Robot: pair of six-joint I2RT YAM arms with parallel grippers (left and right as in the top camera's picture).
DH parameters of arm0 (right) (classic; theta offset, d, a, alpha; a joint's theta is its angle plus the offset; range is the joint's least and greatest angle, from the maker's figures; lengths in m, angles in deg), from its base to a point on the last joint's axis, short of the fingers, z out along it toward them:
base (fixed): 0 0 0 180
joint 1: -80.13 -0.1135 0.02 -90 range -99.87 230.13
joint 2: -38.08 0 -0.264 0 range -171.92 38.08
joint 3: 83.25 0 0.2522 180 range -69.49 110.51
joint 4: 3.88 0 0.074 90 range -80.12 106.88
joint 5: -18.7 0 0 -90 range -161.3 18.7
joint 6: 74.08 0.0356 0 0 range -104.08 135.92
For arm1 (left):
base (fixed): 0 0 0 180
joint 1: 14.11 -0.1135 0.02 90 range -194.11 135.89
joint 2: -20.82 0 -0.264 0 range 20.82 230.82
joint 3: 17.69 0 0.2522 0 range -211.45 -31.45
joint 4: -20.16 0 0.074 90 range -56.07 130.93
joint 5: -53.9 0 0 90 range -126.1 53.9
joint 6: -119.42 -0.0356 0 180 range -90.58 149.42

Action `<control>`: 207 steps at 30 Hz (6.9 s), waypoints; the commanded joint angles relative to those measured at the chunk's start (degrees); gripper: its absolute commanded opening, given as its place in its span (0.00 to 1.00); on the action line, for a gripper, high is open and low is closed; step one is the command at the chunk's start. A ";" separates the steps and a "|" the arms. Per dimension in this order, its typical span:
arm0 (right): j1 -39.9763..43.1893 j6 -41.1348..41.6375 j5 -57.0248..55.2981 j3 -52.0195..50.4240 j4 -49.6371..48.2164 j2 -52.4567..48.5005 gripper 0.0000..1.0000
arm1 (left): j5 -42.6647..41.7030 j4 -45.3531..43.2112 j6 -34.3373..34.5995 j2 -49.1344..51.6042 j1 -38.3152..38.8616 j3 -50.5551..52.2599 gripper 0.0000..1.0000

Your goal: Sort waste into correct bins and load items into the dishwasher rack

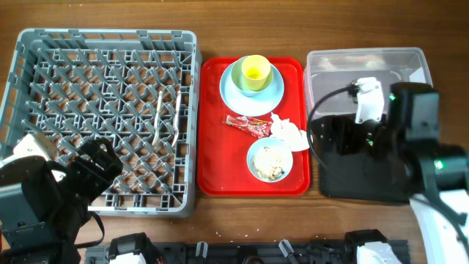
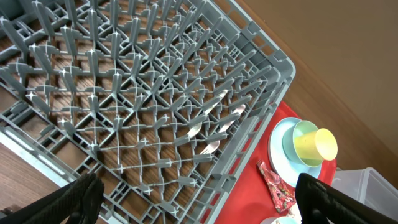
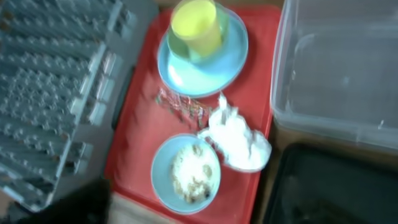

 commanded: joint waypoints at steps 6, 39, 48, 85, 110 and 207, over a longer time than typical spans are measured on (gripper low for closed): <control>0.09 8.72 -12.15 -7.30 4.33 -7.87 0.33 | 0.57 -0.13 0.72 -0.15 -0.35 -0.42 1.00; -1.86 2.47 -15.50 -31.52 -29.33 -12.26 0.19 | 0.57 -0.13 0.72 -0.15 -0.35 -0.42 1.00; -5.29 2.54 -19.08 -31.54 -29.59 -14.08 0.18 | 0.57 -0.13 0.72 -0.15 -0.35 -0.42 1.00; -5.35 -0.46 -14.73 -31.15 -32.17 -17.07 0.11 | 0.57 -0.13 0.72 -0.15 -0.35 -0.42 1.00; -5.38 0.76 4.90 -10.82 -14.21 -8.90 0.28 | 0.57 -0.13 0.72 -0.15 -0.35 -0.42 1.00; -12.72 4.28 -11.69 2.19 3.02 -11.98 0.04 | 0.57 -0.15 0.72 -0.15 -0.35 -0.42 1.00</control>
